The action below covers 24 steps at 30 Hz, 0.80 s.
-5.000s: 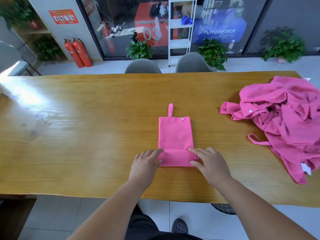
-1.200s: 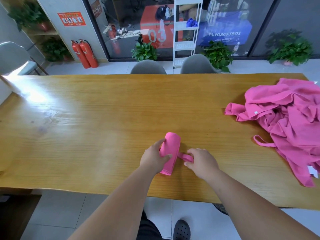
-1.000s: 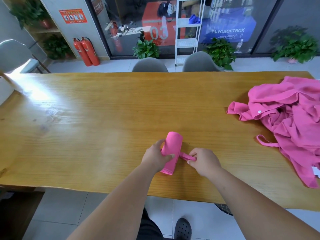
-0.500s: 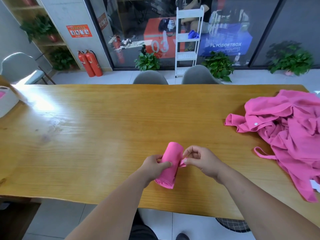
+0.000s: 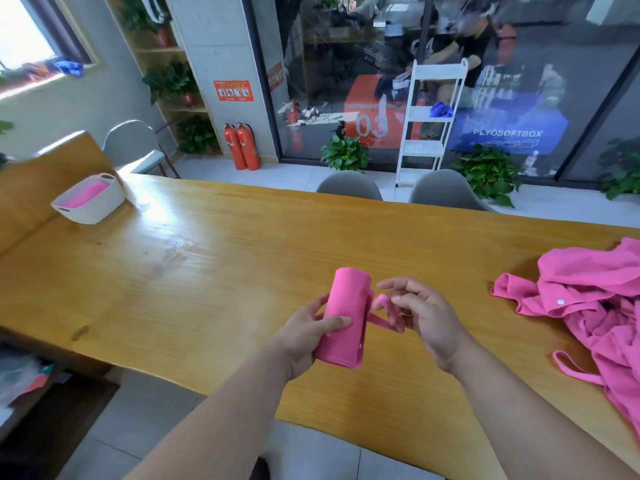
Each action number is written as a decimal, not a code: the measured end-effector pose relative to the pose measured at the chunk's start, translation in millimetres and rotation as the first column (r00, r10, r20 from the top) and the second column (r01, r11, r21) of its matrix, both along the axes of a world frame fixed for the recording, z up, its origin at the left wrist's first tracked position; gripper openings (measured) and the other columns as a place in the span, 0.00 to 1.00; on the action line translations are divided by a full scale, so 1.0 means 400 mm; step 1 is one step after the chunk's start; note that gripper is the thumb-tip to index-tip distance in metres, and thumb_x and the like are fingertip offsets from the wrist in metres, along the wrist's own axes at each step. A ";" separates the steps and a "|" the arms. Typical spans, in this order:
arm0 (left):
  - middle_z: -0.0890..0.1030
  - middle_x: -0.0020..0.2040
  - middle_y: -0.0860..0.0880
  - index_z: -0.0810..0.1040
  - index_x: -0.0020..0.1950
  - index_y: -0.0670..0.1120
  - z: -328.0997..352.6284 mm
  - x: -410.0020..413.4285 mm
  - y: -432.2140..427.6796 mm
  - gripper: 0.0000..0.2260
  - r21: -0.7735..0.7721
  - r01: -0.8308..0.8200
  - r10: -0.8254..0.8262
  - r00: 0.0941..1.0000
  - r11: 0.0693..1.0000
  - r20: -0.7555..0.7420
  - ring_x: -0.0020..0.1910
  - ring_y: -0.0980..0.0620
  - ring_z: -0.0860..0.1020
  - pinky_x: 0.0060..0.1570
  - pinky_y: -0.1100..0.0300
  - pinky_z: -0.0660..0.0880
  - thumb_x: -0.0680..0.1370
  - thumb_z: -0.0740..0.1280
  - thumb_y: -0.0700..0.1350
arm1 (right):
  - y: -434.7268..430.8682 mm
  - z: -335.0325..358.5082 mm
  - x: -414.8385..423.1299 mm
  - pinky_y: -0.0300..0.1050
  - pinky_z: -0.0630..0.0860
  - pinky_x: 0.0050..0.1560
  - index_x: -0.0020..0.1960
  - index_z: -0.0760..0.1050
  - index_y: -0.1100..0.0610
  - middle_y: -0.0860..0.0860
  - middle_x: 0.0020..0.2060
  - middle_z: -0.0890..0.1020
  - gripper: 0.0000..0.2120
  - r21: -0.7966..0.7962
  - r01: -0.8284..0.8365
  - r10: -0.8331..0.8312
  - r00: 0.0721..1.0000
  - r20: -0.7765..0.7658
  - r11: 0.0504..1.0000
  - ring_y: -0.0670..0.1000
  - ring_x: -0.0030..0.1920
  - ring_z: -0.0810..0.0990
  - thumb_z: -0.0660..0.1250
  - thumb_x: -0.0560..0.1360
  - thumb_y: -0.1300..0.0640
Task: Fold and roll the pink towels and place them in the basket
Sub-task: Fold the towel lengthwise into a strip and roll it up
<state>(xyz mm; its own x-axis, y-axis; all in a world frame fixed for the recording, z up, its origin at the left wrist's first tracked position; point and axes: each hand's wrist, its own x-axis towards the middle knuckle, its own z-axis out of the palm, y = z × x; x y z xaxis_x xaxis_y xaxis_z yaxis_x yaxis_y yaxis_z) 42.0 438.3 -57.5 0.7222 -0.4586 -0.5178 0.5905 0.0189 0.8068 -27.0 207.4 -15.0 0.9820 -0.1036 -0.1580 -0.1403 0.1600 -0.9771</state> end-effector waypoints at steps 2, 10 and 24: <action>0.82 0.65 0.35 0.68 0.79 0.48 0.007 -0.001 0.033 0.44 -0.007 -0.022 0.023 0.999 1.000 0.032 0.60 0.31 0.83 0.59 0.32 0.80 0.67 0.85 0.41 | 0.022 0.001 0.008 0.49 0.69 0.38 0.63 0.79 0.61 0.63 0.49 0.86 0.16 0.062 -0.004 0.005 1.000 -0.021 0.998 0.56 0.38 0.74 0.56 0.83 0.67; 0.86 0.57 0.46 0.73 0.75 0.54 0.068 -0.001 0.165 0.38 0.192 0.040 -0.105 0.934 0.981 0.341 0.55 0.43 0.85 0.59 0.41 0.83 0.69 0.79 0.33 | 0.131 -0.001 0.062 0.48 0.65 0.39 0.74 0.76 0.51 0.54 0.67 0.82 0.21 0.348 -0.005 0.044 0.994 -0.104 0.938 0.52 0.39 0.74 0.53 0.85 0.55; 0.70 0.64 0.58 0.67 0.79 0.63 0.068 0.060 0.472 0.44 0.661 -0.080 -0.513 0.565 0.746 0.647 0.63 0.50 0.68 0.64 0.50 0.73 0.65 0.73 0.39 | 0.482 0.106 0.193 0.47 0.72 0.39 0.71 0.78 0.45 0.52 0.63 0.85 0.22 -0.054 -0.235 0.232 0.970 -0.071 0.970 0.53 0.32 0.71 0.51 0.86 0.55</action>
